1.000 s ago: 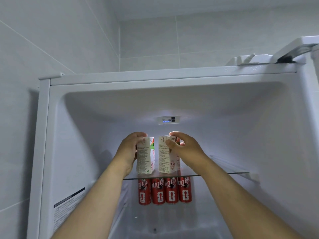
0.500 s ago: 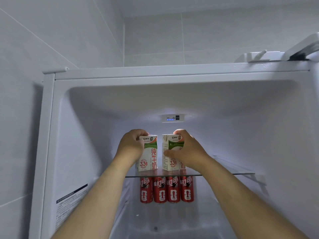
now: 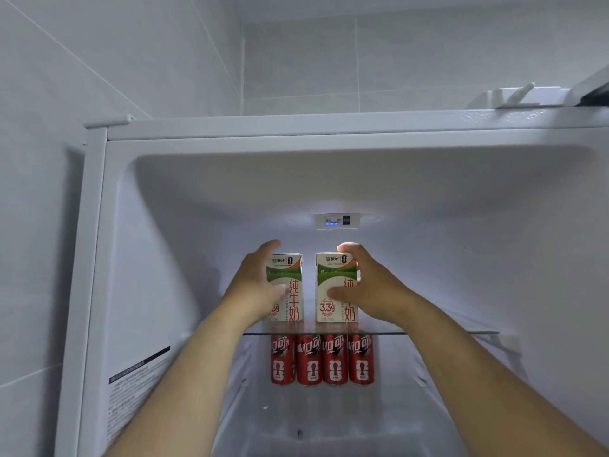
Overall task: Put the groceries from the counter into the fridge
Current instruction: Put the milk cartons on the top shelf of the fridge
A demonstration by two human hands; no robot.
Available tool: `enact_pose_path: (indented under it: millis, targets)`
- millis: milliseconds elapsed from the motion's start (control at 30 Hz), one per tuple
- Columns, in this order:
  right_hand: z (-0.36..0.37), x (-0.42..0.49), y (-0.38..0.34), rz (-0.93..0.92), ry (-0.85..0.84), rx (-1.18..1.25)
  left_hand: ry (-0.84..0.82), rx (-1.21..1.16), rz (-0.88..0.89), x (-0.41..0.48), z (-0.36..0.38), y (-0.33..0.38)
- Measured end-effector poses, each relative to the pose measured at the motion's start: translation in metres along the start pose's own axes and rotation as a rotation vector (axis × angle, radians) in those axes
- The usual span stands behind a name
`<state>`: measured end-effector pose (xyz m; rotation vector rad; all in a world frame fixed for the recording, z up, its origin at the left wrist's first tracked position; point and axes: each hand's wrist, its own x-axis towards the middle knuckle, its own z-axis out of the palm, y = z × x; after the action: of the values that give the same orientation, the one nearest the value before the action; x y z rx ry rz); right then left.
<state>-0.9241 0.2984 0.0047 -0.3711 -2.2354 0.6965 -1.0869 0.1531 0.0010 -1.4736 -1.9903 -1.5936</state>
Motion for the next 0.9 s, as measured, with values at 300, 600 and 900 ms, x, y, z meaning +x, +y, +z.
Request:
enact_pose_path:
  millis: [300, 600, 900]
  targets:
    - [-0.008, -0.005, 0.004, -0.025, -0.059, -0.057, -0.062, 0.138, 0.098, 0.005, -0.006, -0.006]
    - [-0.003, 0.015, 0.013, -0.053, -0.06, -0.142, -0.102, 0.174, 0.177, 0.027, 0.002, -0.017]
    - [-0.001, 0.042, 0.02, 0.004, -0.092, -0.178, -0.124, 0.229, 0.188, 0.056, 0.013, -0.034]
